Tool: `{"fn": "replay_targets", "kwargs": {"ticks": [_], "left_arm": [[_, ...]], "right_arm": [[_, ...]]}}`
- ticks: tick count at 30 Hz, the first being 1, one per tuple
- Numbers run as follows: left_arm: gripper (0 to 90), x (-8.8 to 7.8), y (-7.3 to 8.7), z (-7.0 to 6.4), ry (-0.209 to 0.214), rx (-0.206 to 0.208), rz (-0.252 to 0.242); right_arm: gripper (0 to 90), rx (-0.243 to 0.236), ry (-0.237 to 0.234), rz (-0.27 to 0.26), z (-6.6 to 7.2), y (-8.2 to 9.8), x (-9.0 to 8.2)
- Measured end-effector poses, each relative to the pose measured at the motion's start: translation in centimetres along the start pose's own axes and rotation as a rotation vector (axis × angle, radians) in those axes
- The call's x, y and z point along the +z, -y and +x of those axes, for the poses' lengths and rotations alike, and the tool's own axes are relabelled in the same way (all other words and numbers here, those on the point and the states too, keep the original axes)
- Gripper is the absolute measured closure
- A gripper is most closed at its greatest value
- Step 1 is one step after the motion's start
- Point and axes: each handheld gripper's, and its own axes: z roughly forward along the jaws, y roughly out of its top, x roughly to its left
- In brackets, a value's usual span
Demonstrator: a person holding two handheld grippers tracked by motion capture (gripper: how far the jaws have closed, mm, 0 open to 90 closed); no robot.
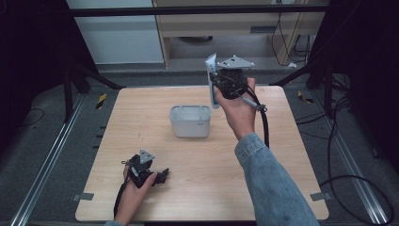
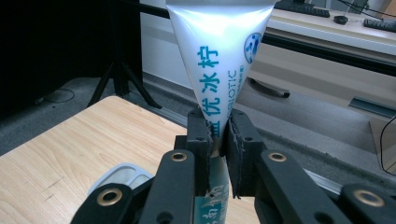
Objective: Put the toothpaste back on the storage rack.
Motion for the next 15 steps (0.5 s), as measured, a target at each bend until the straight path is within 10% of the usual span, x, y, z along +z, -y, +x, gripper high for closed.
{"fn": "replay_targets", "kwargs": {"ticks": [15], "left_arm": [[0.0, 0.0, 0.0, 0.0, 0.001, 0.000, 0.002]], "right_arm": [[80.5, 0.010, -0.019, -0.053, 1.8, -1.2, 1.0]]}}
